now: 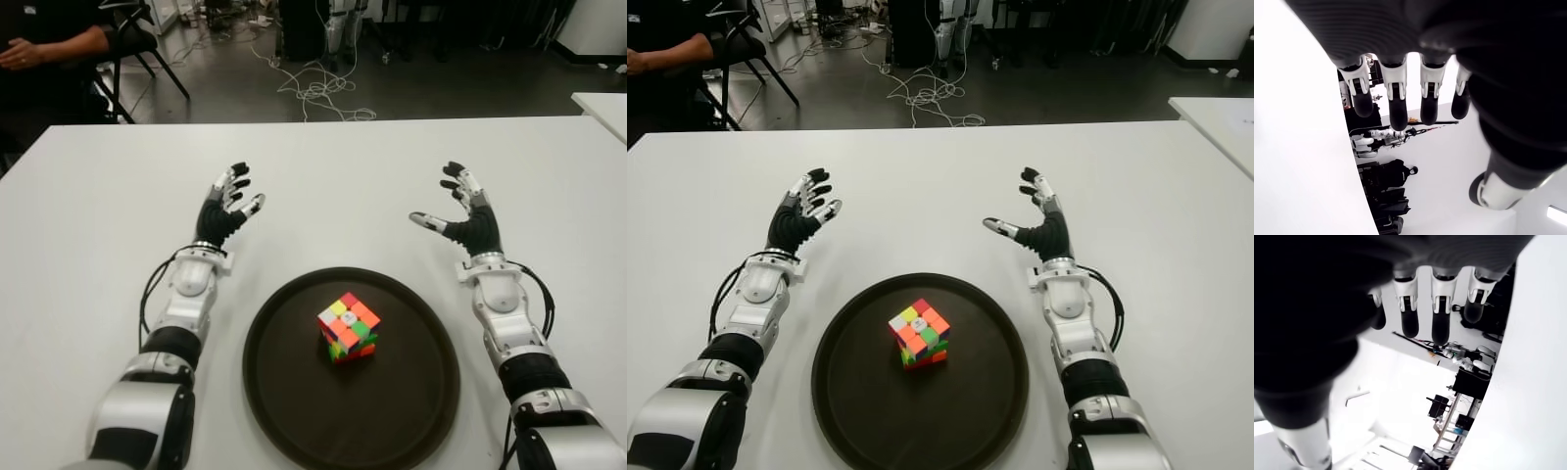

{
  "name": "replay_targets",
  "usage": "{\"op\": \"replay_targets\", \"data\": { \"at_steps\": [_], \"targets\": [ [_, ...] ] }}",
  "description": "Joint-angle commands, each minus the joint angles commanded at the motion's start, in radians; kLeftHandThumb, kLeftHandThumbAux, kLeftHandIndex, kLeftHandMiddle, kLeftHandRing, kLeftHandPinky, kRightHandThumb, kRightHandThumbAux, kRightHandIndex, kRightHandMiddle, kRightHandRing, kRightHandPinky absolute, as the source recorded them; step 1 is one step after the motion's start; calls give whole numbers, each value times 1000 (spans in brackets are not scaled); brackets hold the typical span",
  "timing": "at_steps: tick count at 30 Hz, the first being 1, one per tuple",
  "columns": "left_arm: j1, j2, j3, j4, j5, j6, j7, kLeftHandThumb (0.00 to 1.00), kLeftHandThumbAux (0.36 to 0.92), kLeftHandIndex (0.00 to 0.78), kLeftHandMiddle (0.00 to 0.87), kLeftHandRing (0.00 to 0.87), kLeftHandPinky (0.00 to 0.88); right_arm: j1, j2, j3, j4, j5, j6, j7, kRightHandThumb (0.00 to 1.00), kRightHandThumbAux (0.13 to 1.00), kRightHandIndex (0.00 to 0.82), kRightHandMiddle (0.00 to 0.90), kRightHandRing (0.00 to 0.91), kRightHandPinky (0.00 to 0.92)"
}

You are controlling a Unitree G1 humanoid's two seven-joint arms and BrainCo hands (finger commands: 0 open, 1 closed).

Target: Pick up the Rubik's Cube and put it in the plate

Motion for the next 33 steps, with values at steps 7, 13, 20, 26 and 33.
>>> {"op": "replay_targets", "data": {
  "at_steps": [7, 13, 20, 26, 33],
  "targets": [
    [5, 1, -6, -3, 10, -7, 7, 0, 718, 145, 151, 123, 111, -4, 2, 16, 24, -38, -18, -53, 0, 751, 106, 178, 169, 132],
    [7, 3, -8, 1, 15, -7, 12, 0, 711, 145, 151, 125, 114, -6, 13, 5, 30, -17, -33, -54, 0, 762, 111, 183, 176, 136],
    [7, 2, -3, 7, 8, -7, 11, 0, 698, 139, 157, 128, 103, -19, 27, -33, 68, 79, -62, 17, 0, 785, 126, 200, 192, 159],
    [10, 0, 1, 7, -1, -12, -2, 0, 702, 147, 149, 116, 90, -30, 30, -47, 91, 119, -64, 55, 0, 787, 135, 208, 189, 122],
    [12, -1, 6, 6, -8, -16, -12, 0, 713, 143, 146, 114, 92, -34, 33, -53, 102, 132, -65, 74, 0, 789, 136, 211, 188, 113]
  ]
}}
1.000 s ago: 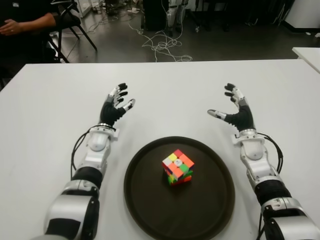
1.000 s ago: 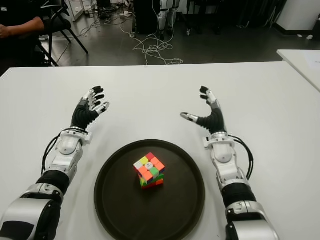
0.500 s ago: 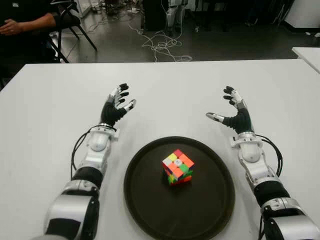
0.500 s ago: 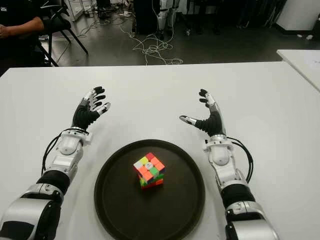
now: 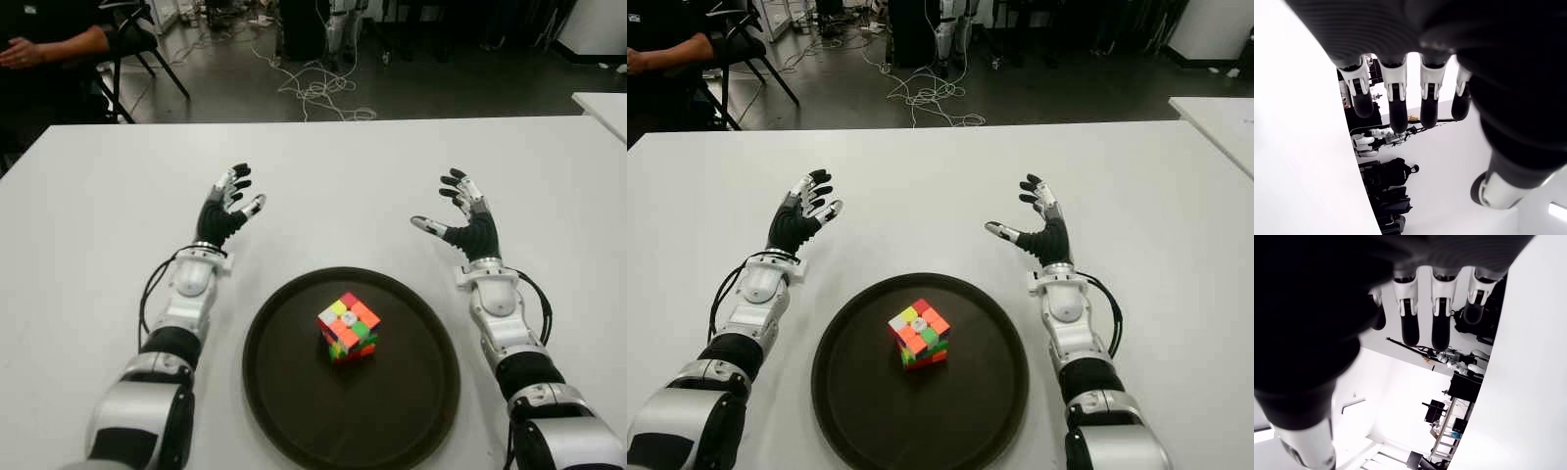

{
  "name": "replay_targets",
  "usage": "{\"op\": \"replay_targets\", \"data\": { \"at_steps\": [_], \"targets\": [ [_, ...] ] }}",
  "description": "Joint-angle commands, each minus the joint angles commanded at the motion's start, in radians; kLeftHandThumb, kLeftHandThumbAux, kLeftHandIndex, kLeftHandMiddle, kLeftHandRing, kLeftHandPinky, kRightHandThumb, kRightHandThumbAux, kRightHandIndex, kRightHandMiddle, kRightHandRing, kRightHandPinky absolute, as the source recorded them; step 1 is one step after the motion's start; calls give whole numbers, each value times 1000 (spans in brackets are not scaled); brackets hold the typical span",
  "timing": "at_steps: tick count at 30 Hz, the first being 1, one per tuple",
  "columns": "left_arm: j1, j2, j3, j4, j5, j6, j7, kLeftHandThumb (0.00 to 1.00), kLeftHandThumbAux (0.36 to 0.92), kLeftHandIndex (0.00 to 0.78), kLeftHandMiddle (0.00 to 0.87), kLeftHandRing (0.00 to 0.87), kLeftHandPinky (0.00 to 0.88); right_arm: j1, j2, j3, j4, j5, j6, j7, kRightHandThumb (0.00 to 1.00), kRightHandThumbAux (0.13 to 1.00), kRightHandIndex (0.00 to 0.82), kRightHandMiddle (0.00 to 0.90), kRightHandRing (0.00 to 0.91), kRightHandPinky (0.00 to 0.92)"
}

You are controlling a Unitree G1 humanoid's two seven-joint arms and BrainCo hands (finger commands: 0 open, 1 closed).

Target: Pick up the Rubik's Cube and put it in the plate

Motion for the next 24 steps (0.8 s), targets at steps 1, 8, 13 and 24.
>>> {"op": "replay_targets", "data": {
  "at_steps": [1, 8, 13, 24],
  "targets": [
    [0, 0, 1, 0, -1, 0, -2, 0, 722, 143, 145, 117, 96, 0, 0, 0, 1, 1, -1, 2, 0, 787, 132, 209, 187, 118],
    [1, 2, 2, 0, -4, -3, -10, 0, 744, 133, 145, 123, 111, -3, 2, -3, 6, 9, -1, 9, 0, 758, 124, 208, 191, 118],
    [0, 3, 3, 3, -6, -6, -13, 0, 754, 133, 153, 129, 116, -7, 11, -14, 11, 35, 2, 28, 0, 758, 137, 217, 203, 140],
    [-3, 3, 8, 6, -13, 4, -18, 0, 761, 134, 153, 134, 125, -19, 40, -64, -2, 134, 74, 112, 0, 781, 148, 220, 224, 217]
  ]
}}
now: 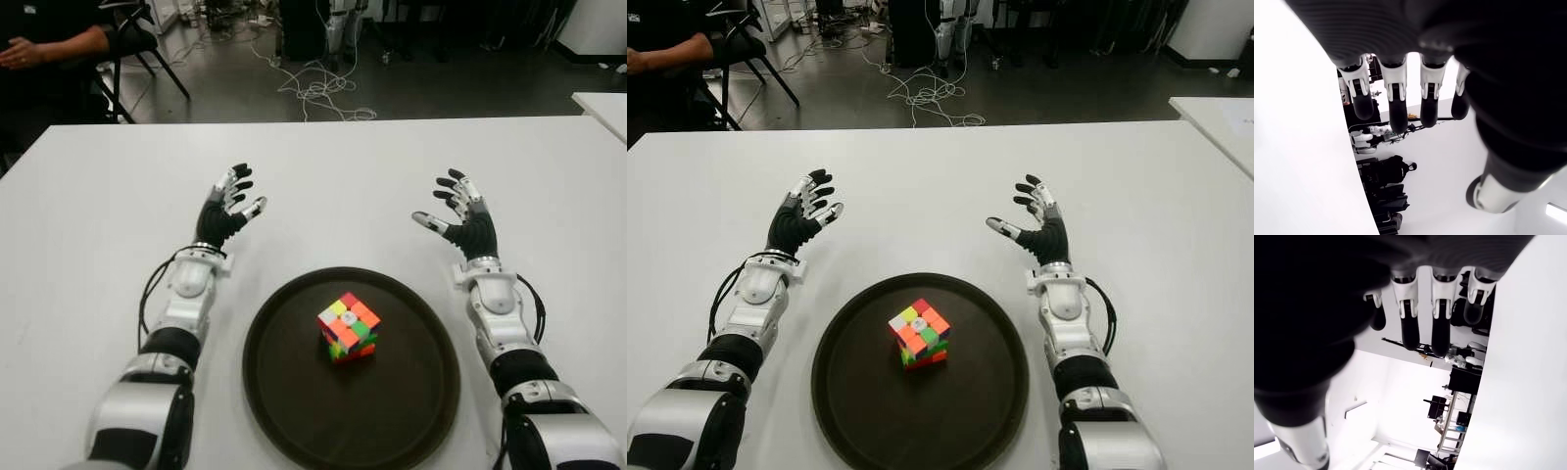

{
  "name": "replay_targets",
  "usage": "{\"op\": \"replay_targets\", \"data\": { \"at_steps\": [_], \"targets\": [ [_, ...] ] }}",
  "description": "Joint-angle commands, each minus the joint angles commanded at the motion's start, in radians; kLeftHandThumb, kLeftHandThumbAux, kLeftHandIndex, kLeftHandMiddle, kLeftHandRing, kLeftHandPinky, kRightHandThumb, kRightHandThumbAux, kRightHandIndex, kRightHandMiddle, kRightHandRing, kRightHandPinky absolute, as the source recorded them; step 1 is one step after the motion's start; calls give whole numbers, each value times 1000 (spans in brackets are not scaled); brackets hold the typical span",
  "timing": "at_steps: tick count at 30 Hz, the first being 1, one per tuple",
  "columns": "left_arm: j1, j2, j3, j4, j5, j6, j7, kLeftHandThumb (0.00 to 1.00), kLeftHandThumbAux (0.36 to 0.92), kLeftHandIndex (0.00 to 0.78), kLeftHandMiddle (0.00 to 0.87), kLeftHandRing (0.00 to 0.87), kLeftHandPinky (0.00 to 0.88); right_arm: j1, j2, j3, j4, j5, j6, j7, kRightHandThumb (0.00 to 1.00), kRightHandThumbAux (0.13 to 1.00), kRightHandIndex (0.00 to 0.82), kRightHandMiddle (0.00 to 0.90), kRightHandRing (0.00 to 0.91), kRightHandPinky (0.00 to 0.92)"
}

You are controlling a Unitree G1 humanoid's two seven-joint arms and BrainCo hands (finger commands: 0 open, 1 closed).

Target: Pick up the Rubik's Cube and put it in the plate

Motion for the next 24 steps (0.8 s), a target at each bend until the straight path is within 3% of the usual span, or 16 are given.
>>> {"op": "replay_targets", "data": {
  "at_steps": [14, 24],
  "targets": [
    [-1, -8, 11, 1, -10, -5, 7, 0, 724, 138, 161, 135, 99, 1, 3, -10, -24, 1, 42, 7, 0, 785, 158, 227, 224, 211],
    [-1, -7, 12, -1, -6, -2, -2, 0, 737, 131, 152, 131, 108, -1, 2, -10, -17, -2, 23, 9, 0, 804, 150, 219, 222, 224]
  ]
}}
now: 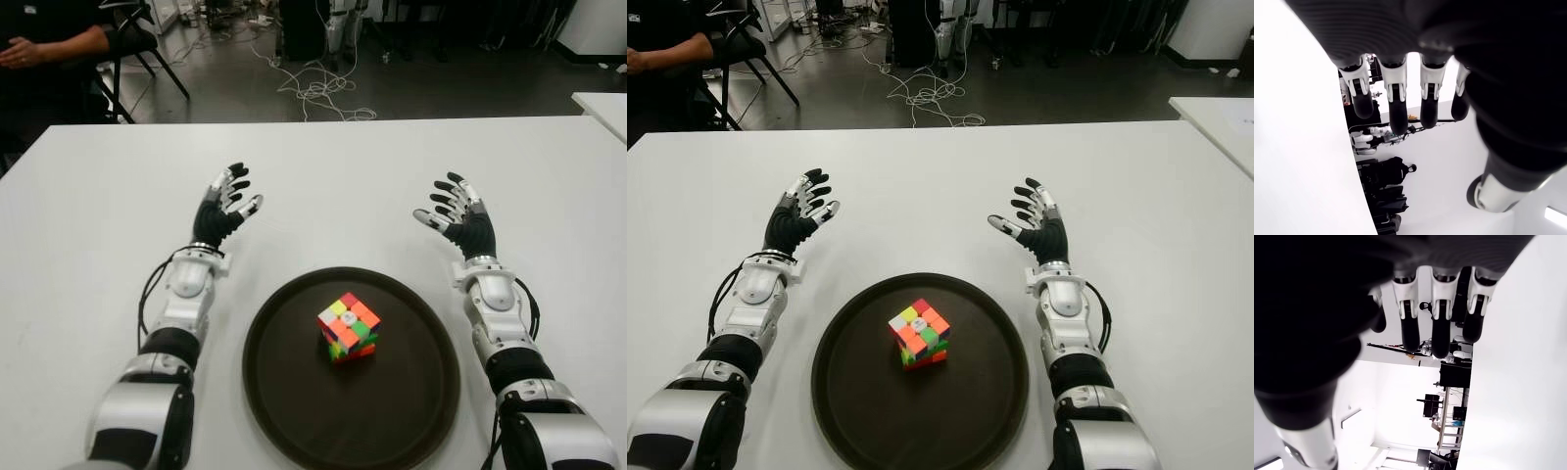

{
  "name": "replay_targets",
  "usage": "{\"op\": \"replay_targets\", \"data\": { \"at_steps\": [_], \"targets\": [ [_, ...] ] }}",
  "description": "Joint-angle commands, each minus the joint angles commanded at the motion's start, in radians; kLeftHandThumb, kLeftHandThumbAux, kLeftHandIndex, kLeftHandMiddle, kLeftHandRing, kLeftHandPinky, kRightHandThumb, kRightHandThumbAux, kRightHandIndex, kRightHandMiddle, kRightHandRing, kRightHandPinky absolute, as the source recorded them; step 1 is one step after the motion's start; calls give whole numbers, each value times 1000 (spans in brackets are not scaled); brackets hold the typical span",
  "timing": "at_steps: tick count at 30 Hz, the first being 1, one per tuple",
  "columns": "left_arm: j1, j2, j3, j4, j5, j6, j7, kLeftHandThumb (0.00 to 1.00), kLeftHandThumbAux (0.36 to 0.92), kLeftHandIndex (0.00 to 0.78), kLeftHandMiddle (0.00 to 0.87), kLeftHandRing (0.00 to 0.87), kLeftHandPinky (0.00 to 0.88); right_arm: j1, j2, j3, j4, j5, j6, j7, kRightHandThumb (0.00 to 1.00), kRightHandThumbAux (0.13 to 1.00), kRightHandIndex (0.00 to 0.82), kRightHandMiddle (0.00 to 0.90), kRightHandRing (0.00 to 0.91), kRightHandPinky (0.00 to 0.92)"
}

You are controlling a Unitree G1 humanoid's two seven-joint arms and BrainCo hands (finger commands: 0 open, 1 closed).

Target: Pick up the Rubik's Cube and put it in the plate

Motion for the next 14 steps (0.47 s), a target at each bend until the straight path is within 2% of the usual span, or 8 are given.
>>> {"op": "replay_targets", "data": {
  "at_steps": [10, 14],
  "targets": [
    [1, -1, 2, 2, -1, -9, -1, 1, 774, 142, 162, 140, 121, 0, -7, 10, 4, -21, 2, -12, 0, 763, 148, 223, 215, 187],
    [0, -2, 2, 3, 0, -4, 3, 0, 765, 144, 157, 133, 111, 0, -8, 12, 7, -26, -7, -15, 0, 767, 157, 229, 220, 193]
  ]
}}
